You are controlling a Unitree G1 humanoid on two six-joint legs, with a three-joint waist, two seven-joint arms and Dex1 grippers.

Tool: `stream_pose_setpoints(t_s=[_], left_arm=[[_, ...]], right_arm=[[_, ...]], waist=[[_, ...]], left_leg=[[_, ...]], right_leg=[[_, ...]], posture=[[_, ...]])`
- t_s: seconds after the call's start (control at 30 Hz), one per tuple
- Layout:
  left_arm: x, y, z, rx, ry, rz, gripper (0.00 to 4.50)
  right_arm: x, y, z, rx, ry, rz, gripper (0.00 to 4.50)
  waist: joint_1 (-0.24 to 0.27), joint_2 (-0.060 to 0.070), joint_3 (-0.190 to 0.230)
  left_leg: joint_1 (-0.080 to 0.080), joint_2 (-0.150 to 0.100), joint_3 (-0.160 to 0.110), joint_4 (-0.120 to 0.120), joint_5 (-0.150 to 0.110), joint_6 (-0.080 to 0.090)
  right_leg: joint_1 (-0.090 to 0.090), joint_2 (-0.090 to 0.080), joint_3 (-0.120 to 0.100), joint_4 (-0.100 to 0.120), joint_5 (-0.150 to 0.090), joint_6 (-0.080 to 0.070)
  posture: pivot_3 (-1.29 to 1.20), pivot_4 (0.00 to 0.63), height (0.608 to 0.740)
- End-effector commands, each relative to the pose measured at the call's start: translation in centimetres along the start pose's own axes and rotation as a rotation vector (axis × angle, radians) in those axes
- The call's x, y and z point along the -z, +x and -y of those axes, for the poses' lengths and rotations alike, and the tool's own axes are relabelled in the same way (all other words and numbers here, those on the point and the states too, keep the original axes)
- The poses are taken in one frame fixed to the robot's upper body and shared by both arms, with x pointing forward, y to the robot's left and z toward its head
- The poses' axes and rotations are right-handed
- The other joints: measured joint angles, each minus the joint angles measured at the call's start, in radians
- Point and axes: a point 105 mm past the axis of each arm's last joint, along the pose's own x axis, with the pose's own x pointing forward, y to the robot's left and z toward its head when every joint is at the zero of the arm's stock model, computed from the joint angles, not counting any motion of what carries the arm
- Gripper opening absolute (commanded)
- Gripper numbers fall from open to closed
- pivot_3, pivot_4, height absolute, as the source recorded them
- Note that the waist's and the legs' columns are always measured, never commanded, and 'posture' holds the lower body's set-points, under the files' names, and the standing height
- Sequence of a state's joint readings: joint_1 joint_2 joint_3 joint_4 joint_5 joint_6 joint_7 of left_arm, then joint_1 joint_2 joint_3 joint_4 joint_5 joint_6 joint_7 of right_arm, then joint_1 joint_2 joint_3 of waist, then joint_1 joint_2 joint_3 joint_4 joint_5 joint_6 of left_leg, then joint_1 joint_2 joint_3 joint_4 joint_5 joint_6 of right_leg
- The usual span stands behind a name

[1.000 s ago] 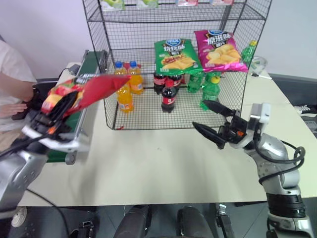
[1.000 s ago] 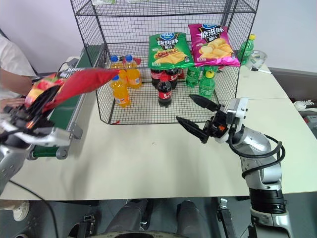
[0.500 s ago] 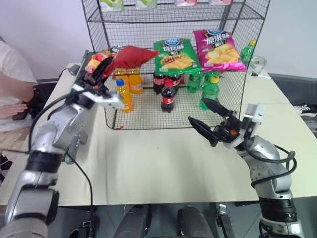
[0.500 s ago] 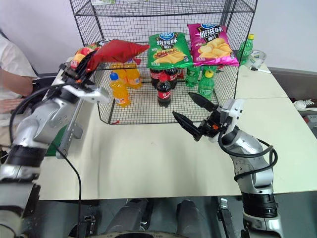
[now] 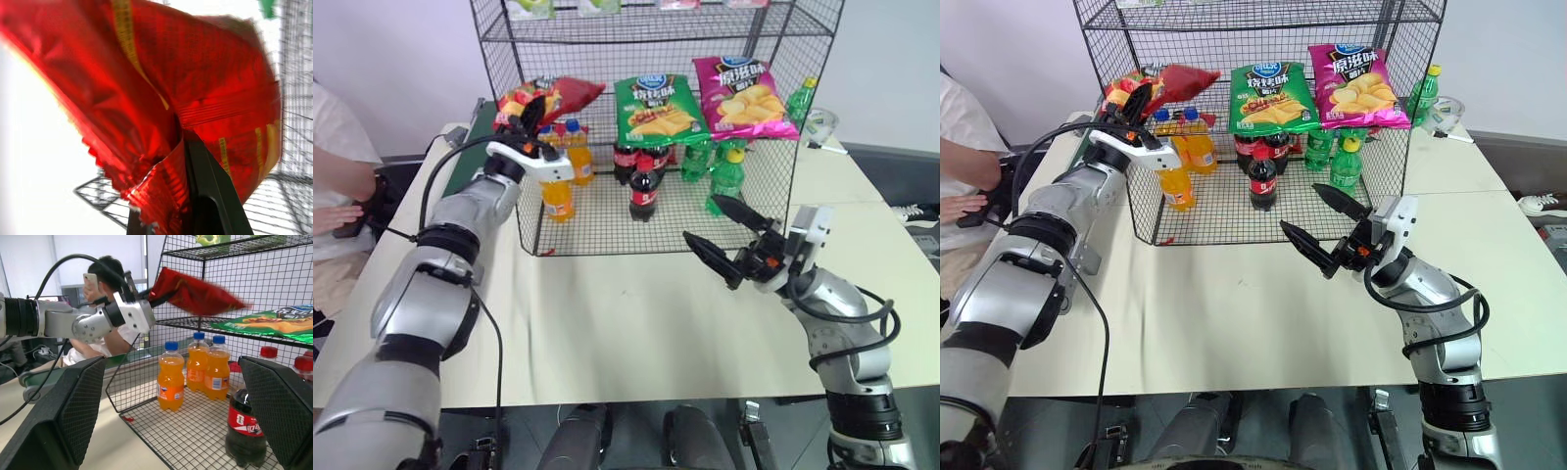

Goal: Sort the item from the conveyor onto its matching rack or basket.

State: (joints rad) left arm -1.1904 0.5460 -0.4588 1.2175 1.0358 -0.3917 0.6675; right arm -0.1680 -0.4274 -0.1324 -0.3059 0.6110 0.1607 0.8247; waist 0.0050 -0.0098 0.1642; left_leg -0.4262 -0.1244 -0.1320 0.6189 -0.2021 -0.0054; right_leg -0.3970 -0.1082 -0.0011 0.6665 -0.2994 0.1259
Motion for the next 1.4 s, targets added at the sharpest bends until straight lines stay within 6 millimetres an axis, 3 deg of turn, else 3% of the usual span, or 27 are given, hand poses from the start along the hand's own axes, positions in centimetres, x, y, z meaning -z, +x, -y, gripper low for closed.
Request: stream_pose_setpoints(t_s=[0.03,0.07,0.17,0.37,0.5,0.73,0.87,1.0,1.2,1.4], left_arm=[[0.8,0.7,-1.1,-0.027,0.020,-0.031,0.12],[0.8,0.6,-0.9,-0.019,-0.029,-0.038,0.12],[0.5,0.2,-0.3,0.003,-0.117,-0.038,0.85],[0.3,-0.1,-0.3,0.002,-0.160,-0.020,3.56],[0.0,-0.5,-0.7,-0.009,-0.207,0.010,3.56],[-1.0,-2.4,-3.0,-0.078,-0.285,0.071,3.56],[-1.8,-4.1,-4.1,-0.072,-0.280,0.095,3.56],[-1.8,-7.5,-5.7,-0.071,-0.373,0.085,3.56],[-2.1,-12.3,-6.0,0.056,-0.850,0.092,3.56],[0.6,-15.1,-6.4,0.176,-1.245,0.026,3.56]], right_arm=[[-1.4,-0.2,-0.5,-0.008,-0.050,0.028,4.50],[-1.4,-0.3,-0.5,-0.006,-0.052,0.023,4.50],[-1.5,-0.4,-0.5,-0.008,-0.057,0.014,4.50],[-1.5,-0.3,-0.5,-0.031,-0.046,0.002,4.50],[-1.5,-0.3,-0.3,-0.037,-0.042,-0.003,4.50],[-1.3,-0.2,-0.4,-0.051,-0.034,-0.011,4.50],[-1.3,-0.4,-0.2,-0.052,-0.035,-0.017,4.50],[-1.3,-0.8,0.0,-0.045,-0.042,-0.030,4.50],[-1.2,-1.5,0.1,-0.042,-0.043,-0.044,4.50],[-1.5,-2.3,1.0,-0.043,-0.069,-0.077,4.50]], waist=[[-0.002,0.000,0.000],[-0.002,0.000,0.000],[-0.001,0.000,0.000],[0.000,-0.001,0.000],[0.001,0.000,0.000],[-0.003,0.000,0.000],[-0.002,0.000,0.000],[-0.008,0.001,-0.001],[-0.015,0.002,-0.001],[-0.014,0.002,-0.001]], left_leg=[[0.000,0.000,0.000,0.000,0.000,0.000],[0.000,0.000,0.000,0.001,0.000,0.000],[0.000,0.000,0.000,0.001,0.000,0.000],[0.000,0.000,0.000,0.002,0.000,0.000],[0.000,0.000,0.000,0.004,0.000,0.000],[0.000,0.000,0.000,0.004,0.000,0.000],[0.000,0.000,0.000,0.004,0.000,0.000],[0.000,0.000,0.000,0.004,0.000,0.000],[0.000,0.001,-0.001,0.003,-0.001,0.000],[0.001,0.001,-0.001,0.004,-0.001,0.001]], right_leg=[[0.000,0.000,0.000,0.000,0.000,0.000],[0.000,0.000,0.000,0.000,0.000,0.000],[0.000,0.000,0.000,0.000,0.000,0.000],[0.001,0.000,0.000,0.000,0.000,0.000],[0.001,0.000,0.000,0.001,0.000,0.000],[0.001,0.000,0.001,0.001,0.000,0.000],[0.001,-0.001,0.001,0.001,0.000,0.000],[0.001,-0.001,0.001,0.001,0.000,0.000],[0.002,-0.004,0.002,0.000,0.000,-0.001],[0.003,-0.004,0.001,-0.001,0.000,-0.001]], posture=[[0.00,0.150,0.740],[0.00,0.150,0.740],[0.00,0.150,0.740],[0.00,0.150,0.740],[0.00,0.150,0.740],[0.00,0.150,0.740],[0.00,0.150,0.740],[0.00,0.150,0.740],[0.00,0.150,0.740],[0.00,0.150,0.740]])
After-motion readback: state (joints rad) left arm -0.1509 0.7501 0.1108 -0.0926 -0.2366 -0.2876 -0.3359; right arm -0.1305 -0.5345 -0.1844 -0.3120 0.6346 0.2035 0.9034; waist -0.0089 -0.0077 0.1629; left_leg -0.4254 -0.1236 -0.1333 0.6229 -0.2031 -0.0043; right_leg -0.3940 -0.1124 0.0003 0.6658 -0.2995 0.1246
